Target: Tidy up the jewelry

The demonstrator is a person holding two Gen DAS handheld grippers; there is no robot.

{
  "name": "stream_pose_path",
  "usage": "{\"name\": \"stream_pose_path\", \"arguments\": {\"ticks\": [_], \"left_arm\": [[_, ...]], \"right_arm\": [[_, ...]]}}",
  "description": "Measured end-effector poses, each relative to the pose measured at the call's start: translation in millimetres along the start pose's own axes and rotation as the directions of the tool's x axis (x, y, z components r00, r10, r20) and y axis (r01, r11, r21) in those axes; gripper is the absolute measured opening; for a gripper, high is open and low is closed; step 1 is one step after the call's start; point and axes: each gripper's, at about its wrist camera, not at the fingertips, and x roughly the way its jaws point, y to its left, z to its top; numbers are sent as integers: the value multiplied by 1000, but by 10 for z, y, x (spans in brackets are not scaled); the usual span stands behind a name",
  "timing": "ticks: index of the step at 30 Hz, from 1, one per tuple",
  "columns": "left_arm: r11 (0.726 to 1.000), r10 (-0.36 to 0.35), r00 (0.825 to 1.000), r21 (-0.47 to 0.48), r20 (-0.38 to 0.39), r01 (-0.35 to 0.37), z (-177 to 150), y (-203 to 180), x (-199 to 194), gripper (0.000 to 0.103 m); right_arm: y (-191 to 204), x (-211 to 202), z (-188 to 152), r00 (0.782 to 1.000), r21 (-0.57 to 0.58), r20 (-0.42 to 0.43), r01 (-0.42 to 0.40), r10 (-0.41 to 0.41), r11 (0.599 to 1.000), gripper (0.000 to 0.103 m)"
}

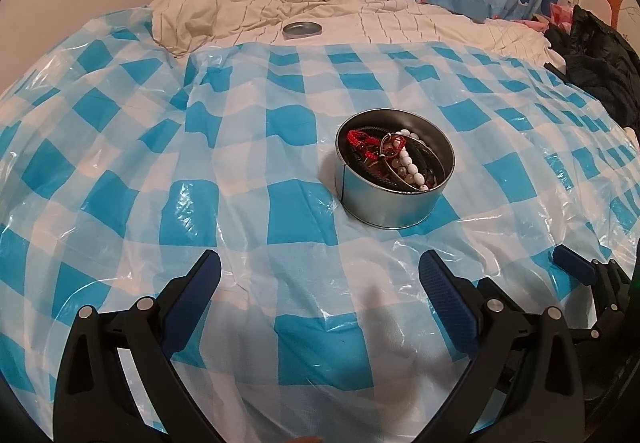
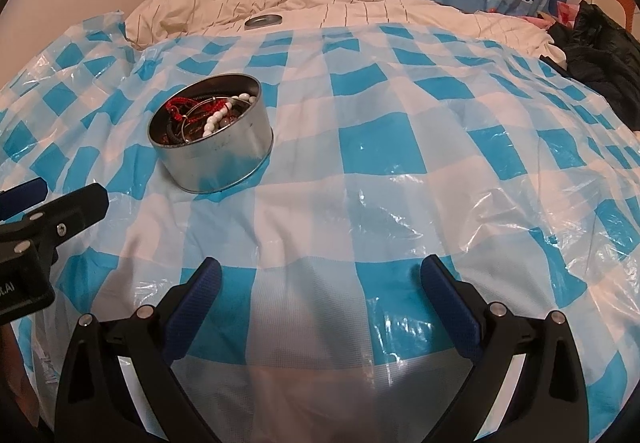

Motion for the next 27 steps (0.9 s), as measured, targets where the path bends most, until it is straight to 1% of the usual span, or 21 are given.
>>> {"name": "stream_pose_path", "arguments": {"ticks": [11, 27], "left_arm": [[1000, 18, 1000, 2, -3, -18, 13, 34, 20, 95], [1000, 10, 1000, -5, -20, -10, 20, 35, 61, 95]], "right_arm": [[24, 22, -10, 1000, -12, -9, 6, -6, 1000, 96], [42, 48, -24, 1000, -19, -17, 8, -8, 1000, 96]]}}
